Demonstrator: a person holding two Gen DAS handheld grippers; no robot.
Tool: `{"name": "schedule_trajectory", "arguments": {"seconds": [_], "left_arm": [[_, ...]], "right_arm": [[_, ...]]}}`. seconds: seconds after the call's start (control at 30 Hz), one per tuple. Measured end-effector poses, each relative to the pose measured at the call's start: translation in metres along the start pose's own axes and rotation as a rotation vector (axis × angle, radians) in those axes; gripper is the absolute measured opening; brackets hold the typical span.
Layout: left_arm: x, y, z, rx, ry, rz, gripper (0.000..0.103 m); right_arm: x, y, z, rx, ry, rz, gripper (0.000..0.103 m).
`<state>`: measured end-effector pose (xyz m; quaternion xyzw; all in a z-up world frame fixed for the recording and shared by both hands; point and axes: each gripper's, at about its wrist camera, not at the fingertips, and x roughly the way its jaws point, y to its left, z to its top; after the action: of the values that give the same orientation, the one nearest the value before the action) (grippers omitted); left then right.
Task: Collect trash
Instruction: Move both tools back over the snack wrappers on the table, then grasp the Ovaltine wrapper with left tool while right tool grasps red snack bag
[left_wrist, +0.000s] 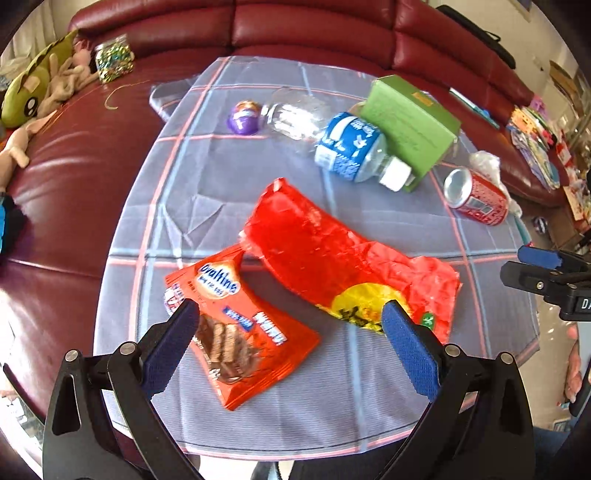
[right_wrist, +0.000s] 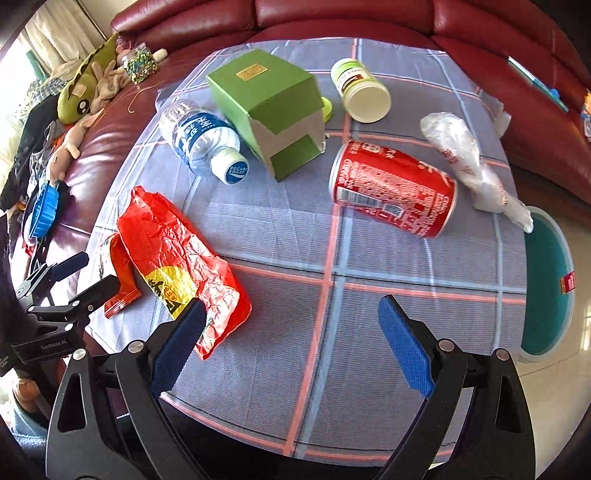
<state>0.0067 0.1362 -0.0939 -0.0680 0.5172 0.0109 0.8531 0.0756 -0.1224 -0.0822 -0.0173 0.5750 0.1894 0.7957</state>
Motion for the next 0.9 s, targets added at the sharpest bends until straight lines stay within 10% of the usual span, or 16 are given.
{"name": "schedule_trajectory", "arguments": {"seconds": [0.5, 0.7, 0.9], "left_arm": [[0.032, 0.04, -0.01, -0.082, 0.067, -0.013, 0.099], [0.024, 0.049, -0.008, -0.06, 0.026, -0.048, 0.052], [0.02, 0.059, -0.011, -0.042, 0.023, -0.062, 0.047]], "right_arm": [[0.035, 0.05, 0.001, -0.104, 0.082, -0.03, 0.09], [0.043, 0.066, 0.002, -0.155, 0.099, -0.046, 0.09], [0.062, 0.1, 0.006, -0.271, 0.126, -0.049, 0.09]]}}
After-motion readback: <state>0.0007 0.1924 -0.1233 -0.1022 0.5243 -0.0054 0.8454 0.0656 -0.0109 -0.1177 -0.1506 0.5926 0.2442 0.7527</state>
